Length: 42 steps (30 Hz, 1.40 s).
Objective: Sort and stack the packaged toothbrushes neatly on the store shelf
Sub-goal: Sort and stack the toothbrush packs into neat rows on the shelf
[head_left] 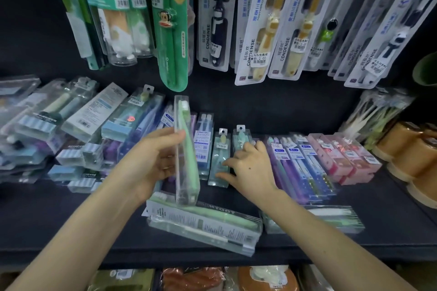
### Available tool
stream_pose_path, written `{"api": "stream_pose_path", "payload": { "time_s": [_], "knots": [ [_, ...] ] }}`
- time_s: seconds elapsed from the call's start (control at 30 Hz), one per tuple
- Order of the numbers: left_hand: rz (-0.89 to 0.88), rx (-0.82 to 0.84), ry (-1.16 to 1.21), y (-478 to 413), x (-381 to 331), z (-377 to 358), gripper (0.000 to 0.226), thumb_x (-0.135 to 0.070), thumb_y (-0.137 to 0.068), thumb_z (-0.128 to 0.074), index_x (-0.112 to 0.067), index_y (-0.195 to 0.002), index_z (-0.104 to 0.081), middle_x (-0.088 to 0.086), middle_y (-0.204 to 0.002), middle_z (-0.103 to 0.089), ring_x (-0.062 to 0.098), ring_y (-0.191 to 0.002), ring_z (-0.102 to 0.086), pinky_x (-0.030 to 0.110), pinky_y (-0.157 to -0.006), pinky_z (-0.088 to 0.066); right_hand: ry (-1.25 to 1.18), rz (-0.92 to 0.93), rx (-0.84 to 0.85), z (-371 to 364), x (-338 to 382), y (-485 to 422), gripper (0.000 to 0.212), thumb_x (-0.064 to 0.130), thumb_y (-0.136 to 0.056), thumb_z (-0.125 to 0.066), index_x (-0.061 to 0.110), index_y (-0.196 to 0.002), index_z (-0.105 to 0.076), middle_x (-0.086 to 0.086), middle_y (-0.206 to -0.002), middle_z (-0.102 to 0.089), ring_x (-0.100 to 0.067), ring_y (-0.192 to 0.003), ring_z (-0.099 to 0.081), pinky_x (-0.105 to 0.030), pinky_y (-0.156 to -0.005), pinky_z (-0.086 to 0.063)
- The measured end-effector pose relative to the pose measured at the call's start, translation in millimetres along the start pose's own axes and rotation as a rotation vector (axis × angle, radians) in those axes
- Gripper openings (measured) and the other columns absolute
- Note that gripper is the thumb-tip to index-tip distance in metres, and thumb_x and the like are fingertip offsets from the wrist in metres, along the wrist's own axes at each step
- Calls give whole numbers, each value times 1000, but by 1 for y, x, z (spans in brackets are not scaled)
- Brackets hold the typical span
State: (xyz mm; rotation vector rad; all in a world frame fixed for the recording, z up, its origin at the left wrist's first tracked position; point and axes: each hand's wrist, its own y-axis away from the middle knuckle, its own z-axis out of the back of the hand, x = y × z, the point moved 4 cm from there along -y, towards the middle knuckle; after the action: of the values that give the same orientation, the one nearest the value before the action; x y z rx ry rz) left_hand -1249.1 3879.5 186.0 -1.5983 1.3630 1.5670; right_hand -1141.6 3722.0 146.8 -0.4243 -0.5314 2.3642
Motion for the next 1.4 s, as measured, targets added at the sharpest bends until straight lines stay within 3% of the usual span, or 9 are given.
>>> {"api": "stream_pose_path", "payload": {
  "time_s": [0.23,0.47,0.67,0.77,0.87,0.97,1.17,1.3,1.4],
  "knots": [
    [-73,-63,-80,-16,3,-37,57,-32,-73,-77,-20,-122,-50,0,-97,-67,5,-58,-67,19,-48,-50,-1135,-439,101,60,-8,23,27,59,-80,-64,44,-102,-63,18,-85,-69,-3,-78,-63,-13,-69,-46],
    [-139,45,-262,-32,11,-95,44,-31,-83,-72,-29,-119,-49,-2,-96,-71,14,-78,-70,27,-60,-56,-1100,-598,122,54,-31,42,42,22,-83,-72,41,-112,-49,12,-77,-69,-2,-66,-64,-19,-65,-52],
    [-472,-194,-1098,-46,2,-51,27,-28,-95,-54,-22,-119,-64,0,-122,-61,19,-110,-56,27,-89,-41,-1080,-760,192,19,-46,24,34,24,-89,-66,16,-120,-57,9,-77,-71,-6,-62,-69,-30,-67,-58],
    [-549,-102,-1348,-51,9,-43,31,-29,-95,-54,-22,-123,-63,0,-129,-58,21,-121,-51,33,-101,-37,-996,-723,186,8,-34,3,25,23,-89,-64,8,-109,-63,6,-66,-67,-4,-43,-62,-14,-47,-48],
    [-568,-64,-1482,-54,14,-39,32,-37,-95,-52,-26,-124,-62,-7,-128,-57,16,-121,-50,34,-104,-32,-1016,-762,214,-2,-21,-9,27,24,-90,-63,3,-107,-62,-8,-79,-72,-17,-55,-70,-31,-64,-57],
    [-524,-83,-1187,-52,11,-39,30,-38,-95,-52,-19,-112,-68,-4,-109,-67,13,-100,-61,29,-91,-44,-900,-784,125,2,-22,-8,27,23,-87,-65,4,-107,-62,-14,-89,-69,-29,-75,-67,-39,-73,-53],
    [-114,72,-403,-64,11,-76,58,-52,-84,-61,-8,-121,-57,7,-92,-72,14,-75,-72,24,-65,-57,-657,-519,-102,41,-13,13,36,31,-81,-72,22,-115,-65,12,-104,-68,-10,-92,-62,-18,-71,-36],
    [-20,151,-185,-67,18,-86,37,-29,-91,-63,-2,-115,-59,6,-84,-75,14,-71,-71,21,-56,-54,-1039,-553,29,43,-24,27,41,38,-83,-69,41,-122,-58,21,-121,-57,0,-104,-56,-23,-88,-48],
    [-2,302,-100,-65,24,-86,22,-24,-93,-59,-10,-109,-65,8,-99,-74,20,-89,-71,25,-68,-57,-1257,-699,127,39,-31,33,30,35,-84,-68,50,-107,-57,11,-102,-62,-11,-93,-63,-33,-82,-55]
  ]
}}
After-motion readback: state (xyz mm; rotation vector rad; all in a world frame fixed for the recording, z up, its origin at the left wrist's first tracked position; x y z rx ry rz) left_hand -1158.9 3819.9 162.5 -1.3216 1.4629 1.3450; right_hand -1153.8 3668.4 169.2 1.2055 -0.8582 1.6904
